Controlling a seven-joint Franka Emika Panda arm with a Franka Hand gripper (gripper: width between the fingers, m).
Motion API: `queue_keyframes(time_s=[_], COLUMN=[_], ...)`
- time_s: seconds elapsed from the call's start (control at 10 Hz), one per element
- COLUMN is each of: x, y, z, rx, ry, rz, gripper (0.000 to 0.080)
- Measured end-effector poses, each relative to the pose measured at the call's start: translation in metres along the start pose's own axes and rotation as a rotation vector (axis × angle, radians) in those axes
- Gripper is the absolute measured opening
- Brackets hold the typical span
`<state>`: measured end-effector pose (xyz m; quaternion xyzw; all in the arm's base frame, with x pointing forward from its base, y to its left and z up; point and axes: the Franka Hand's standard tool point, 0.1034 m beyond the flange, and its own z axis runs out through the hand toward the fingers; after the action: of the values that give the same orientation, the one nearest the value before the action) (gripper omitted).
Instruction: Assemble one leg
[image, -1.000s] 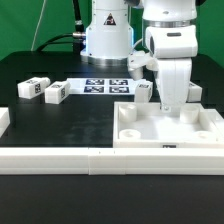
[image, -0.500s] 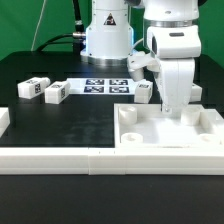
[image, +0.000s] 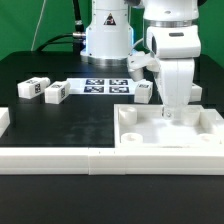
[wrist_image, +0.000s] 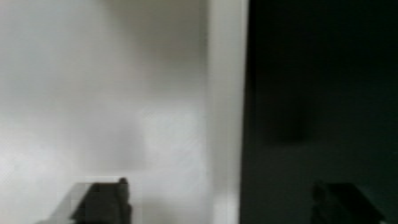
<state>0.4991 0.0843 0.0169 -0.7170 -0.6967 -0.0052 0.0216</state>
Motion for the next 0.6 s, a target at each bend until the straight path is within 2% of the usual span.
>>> queue_keyframes(time_s=[0.1,0.2,0.6], x=[-0.0001,-0.0001,0.0001], y=[0.0,0.0,-0.0007], z=[0.0,0.0,-0.0013], rx=[0.0,0.0,-0.001], ry=[0.0,0.0,0.0], rz=[0.0,0.0,0.01], gripper=[0.0592,0.0639,0.0649])
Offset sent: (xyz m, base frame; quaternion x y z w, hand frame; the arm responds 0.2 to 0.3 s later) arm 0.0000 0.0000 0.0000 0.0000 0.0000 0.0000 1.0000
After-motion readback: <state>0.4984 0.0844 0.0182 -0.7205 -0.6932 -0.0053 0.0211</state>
